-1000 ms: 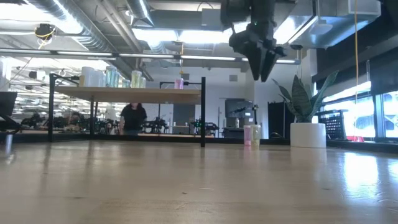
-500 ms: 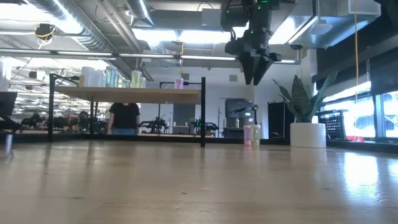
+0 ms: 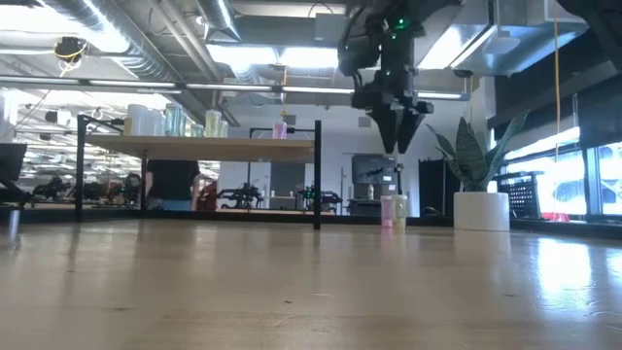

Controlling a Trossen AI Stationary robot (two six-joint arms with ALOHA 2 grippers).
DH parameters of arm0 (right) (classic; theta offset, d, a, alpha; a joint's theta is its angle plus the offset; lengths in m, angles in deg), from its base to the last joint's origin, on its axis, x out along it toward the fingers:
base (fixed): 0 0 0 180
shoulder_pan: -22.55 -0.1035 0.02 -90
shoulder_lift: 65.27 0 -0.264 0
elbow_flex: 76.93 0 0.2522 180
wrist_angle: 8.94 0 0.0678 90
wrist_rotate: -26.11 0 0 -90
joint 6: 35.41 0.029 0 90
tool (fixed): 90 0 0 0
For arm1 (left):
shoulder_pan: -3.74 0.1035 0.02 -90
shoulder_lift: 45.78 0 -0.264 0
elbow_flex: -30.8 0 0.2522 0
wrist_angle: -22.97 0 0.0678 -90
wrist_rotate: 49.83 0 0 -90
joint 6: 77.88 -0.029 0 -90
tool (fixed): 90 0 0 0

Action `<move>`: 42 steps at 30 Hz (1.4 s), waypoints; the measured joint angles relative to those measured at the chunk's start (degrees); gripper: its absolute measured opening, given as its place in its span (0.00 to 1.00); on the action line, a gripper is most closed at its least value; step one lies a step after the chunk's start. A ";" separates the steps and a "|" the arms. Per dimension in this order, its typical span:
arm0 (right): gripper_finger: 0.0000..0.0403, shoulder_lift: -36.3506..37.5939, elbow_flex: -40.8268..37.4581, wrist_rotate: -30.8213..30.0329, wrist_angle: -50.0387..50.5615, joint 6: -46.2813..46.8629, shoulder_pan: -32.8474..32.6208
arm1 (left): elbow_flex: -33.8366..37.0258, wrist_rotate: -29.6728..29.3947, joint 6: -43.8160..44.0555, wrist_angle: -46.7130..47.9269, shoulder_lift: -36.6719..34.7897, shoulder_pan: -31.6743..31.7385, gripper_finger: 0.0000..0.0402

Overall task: Pick and place medicine bottles onto shelf by color
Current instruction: Put the yellow pill bottle aligned with the other yellow pill bottle on the shelf

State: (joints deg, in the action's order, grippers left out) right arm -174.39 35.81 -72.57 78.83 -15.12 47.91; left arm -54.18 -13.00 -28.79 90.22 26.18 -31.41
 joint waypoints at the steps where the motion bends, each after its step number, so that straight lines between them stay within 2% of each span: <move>1: 0.50 -0.22 0.00 0.48 -0.32 0.43 0.30 | 0.00 0.00 0.16 0.00 0.00 0.00 0.56; 18: 0.50 -6.43 0.07 6.83 -0.93 -1.50 6.35 | -0.01 0.07 1.79 -0.20 0.02 0.00 0.56; 42: 0.50 -11.34 0.04 6.93 -2.13 -5.59 7.15 | -0.01 -0.13 1.78 -0.15 0.02 2.29 0.56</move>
State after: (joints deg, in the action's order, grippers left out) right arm -185.73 35.85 -65.64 76.71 -20.71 55.06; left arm -54.19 -13.13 -27.01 90.07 26.20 -29.12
